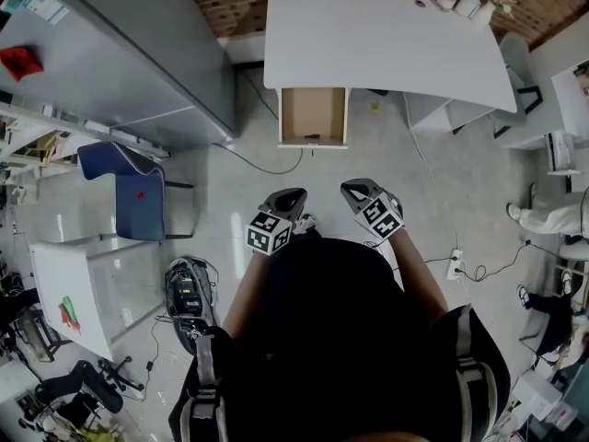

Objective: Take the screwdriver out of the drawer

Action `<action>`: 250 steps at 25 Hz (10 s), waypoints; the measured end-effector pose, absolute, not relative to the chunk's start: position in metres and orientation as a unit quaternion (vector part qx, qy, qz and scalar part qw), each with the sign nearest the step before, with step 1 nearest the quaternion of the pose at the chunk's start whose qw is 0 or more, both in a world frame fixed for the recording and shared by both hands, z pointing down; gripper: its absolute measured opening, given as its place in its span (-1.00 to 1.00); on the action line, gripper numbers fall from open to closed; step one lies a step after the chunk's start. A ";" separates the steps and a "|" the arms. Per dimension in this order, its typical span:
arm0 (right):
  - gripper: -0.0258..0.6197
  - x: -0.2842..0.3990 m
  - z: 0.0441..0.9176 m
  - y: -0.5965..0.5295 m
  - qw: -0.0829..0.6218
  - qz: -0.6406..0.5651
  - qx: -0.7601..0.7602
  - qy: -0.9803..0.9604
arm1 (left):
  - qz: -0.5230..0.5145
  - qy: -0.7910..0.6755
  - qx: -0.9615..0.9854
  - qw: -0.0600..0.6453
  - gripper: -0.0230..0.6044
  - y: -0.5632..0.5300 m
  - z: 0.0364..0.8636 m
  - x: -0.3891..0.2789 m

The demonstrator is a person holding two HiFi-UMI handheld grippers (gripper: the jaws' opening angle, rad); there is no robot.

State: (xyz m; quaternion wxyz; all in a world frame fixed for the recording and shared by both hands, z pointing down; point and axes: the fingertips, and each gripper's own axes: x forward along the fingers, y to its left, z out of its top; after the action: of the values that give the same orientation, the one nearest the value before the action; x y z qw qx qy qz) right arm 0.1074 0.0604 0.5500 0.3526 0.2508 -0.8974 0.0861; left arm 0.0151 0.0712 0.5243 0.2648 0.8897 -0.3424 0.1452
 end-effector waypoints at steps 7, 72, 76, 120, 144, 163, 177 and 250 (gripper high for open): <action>-0.75 0.094 0.561 0.051 0.369 0.077 0.247 -0.892 | 0.134 -0.344 0.891 0.264 -0.85 0.055 0.526 -0.008; -0.75 0.094 0.619 -0.083 0.436 0.081 0.123 -0.888 | 0.130 -0.435 0.819 0.350 -0.85 -0.039 0.558 -0.015; -0.75 0.094 0.625 -0.092 0.441 0.082 0.095 -0.889 | 0.124 -0.454 0.806 0.359 -0.85 -0.048 0.559 -0.016; -0.75 0.048 0.904 -0.194 0.559 0.025 -0.059 -0.826 | 0.065 -0.587 0.681 0.433 -0.85 -0.050 0.629 -0.061; -0.56 0.057 1.006 -0.200 0.642 0.050 -0.097 -0.758 | 0.050 -0.595 0.663 0.452 -0.85 -0.055 0.654 -0.071; -0.54 0.063 1.022 -0.204 0.674 0.078 -0.186 -0.710 | 0.036 -0.607 0.643 0.466 -0.85 -0.063 0.662 -0.083; -0.58 0.063 1.021 -0.202 0.694 0.104 -0.116 -0.703 | 0.037 -0.601 0.648 0.467 -0.85 -0.064 0.662 -0.077; -0.57 0.107 0.526 0.023 0.301 0.089 0.314 -0.896 | 0.132 -0.370 0.885 0.249 -0.85 0.052 0.500 -0.034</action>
State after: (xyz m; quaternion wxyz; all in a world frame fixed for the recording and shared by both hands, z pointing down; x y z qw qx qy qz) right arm 0.1066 0.0231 0.5260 0.3014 0.3139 -0.8960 0.0886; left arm -0.0338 0.0523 0.4995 0.2494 0.8852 -0.3697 0.1322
